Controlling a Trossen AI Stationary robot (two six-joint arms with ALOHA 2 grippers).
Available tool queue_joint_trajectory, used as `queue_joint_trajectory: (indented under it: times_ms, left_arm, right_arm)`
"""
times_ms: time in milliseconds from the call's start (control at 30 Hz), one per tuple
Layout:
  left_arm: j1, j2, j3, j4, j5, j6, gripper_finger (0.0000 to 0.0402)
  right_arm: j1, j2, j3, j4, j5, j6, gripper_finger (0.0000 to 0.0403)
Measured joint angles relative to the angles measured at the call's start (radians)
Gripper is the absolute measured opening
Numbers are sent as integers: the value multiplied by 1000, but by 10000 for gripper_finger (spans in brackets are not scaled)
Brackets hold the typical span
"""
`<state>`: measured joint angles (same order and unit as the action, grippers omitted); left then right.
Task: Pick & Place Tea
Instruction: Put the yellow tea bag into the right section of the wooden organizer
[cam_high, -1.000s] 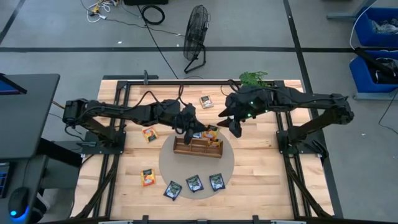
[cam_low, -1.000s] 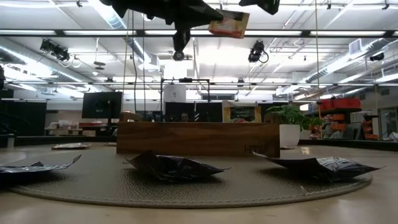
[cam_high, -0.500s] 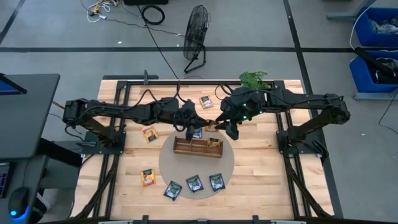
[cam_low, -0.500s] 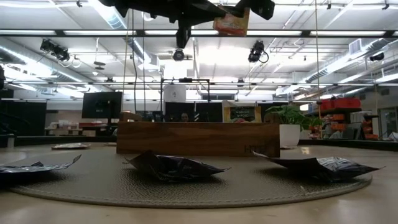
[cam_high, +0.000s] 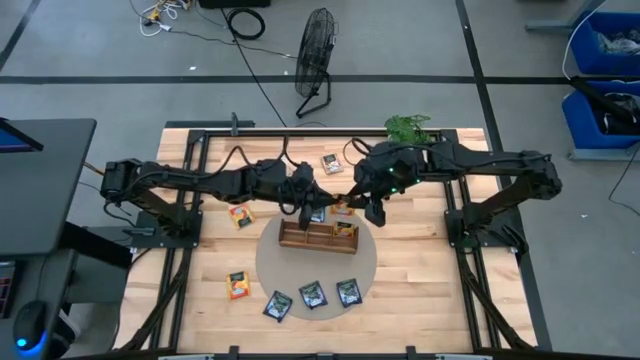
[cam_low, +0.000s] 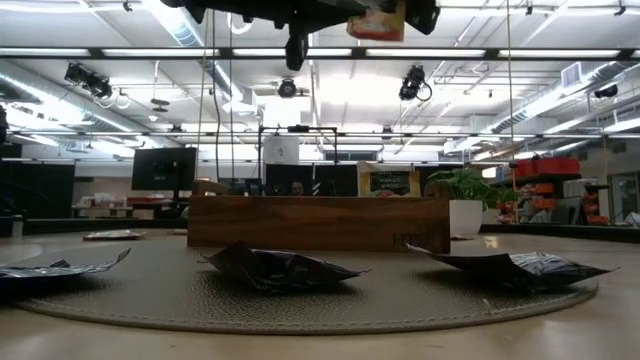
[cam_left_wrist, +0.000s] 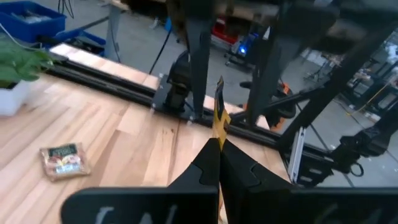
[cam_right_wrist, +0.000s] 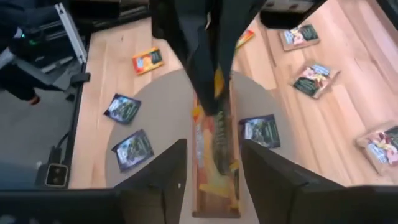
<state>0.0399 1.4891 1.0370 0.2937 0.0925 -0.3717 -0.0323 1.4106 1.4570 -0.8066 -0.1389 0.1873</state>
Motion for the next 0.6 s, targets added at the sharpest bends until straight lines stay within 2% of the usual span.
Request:
queue_joint_trajectory:
  times_ms: [267, 367, 500, 600]
  left_arm:
    - [-1, 0, 0, -18, 0, 1, 1]
    - [3, 0, 0, -14, 0, 1, 1]
    - [3, 0, 0, -14, 0, -7, 2]
    - [3, 0, 0, -17, -1, -13, 18]
  right_arm:
    - [-2, 3, 0, 24, -7, -14, 124]
    - [-4, 4, 0, 21, -1, -26, 86]
    - [-4, 4, 0, 21, 0, -40, 14]
    - [-4, 4, 0, 19, 29, -22, 9]
